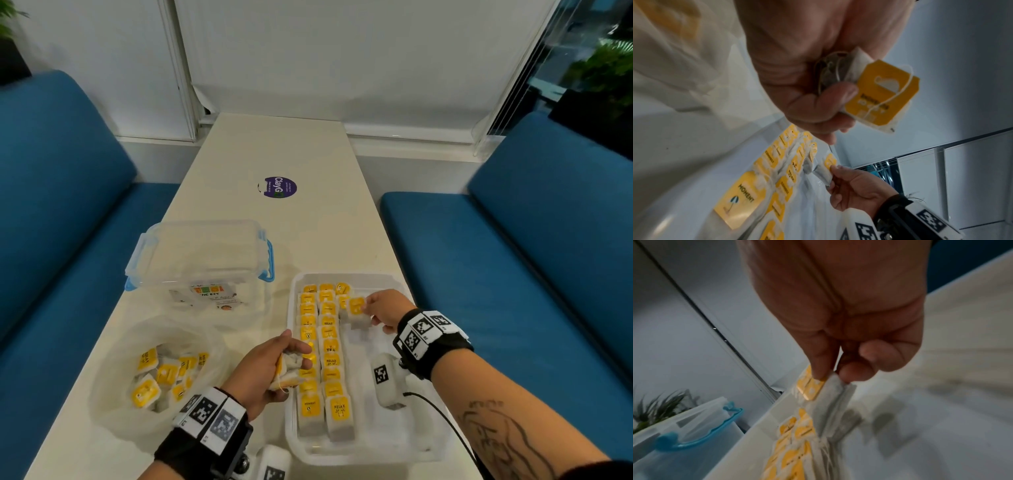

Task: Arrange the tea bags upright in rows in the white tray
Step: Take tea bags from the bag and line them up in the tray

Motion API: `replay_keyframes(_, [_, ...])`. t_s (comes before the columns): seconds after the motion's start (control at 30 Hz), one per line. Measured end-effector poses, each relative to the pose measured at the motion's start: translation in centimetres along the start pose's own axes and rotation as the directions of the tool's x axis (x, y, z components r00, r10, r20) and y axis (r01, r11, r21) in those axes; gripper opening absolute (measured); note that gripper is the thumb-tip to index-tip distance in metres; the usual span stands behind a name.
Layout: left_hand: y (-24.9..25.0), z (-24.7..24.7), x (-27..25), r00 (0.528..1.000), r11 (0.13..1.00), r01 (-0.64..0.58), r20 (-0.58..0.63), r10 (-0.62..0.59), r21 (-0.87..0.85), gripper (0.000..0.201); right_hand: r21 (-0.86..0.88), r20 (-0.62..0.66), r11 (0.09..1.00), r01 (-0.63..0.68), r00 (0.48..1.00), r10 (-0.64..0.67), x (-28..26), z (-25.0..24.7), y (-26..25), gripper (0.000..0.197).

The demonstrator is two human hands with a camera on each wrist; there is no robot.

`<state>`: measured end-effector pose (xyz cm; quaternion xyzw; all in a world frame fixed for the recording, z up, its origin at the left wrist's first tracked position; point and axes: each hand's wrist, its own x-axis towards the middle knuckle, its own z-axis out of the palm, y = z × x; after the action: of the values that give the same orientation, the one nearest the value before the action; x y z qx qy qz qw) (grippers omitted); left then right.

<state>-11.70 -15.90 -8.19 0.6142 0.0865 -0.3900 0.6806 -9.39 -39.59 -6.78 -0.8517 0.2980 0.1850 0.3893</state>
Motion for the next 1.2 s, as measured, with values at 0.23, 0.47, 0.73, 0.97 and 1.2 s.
replay_keyframes(0.23, [-0.3,-0.6,0.2,1.0,1.0,0.002,-0.009,-0.002,-0.004,0.043,-0.059,0.069,0.997,-0.05,0.996,0.054,2.0,1.6,0.0,0.024])
replay_keyframes(0.47, [-0.5,-0.9,0.1,1.0,1.0,0.007,-0.001,-0.007,-0.009,0.043,-0.131,-0.007,0.991,-0.016,1.0,0.015,3.1,2.2,0.3,0.028])
replay_keyframes(0.73, [-0.8,-0.8,-0.2,1.0,1.0,0.002,-0.009,-0.002,-0.001,0.043,-0.166,-0.055,0.986,-0.024,0.998,0.015,3.2,2.2,0.7,0.029])
replay_keyframes(0.97, [0.2,-0.1,-0.5,0.997,0.973,0.03,0.082,-0.011,-0.229,0.046,-0.047,-0.151,0.97,0.237,0.959,-0.242,-1.1,0.4,-1.6,0.024])
replay_keyframes(1.2, [1.0,1.9,-0.5,1.0,0.937,-0.024,0.01,0.029,-0.35,0.043,0.177,0.206,0.812,0.556,0.786,-0.583,-9.8,0.6,-4.4,0.021])
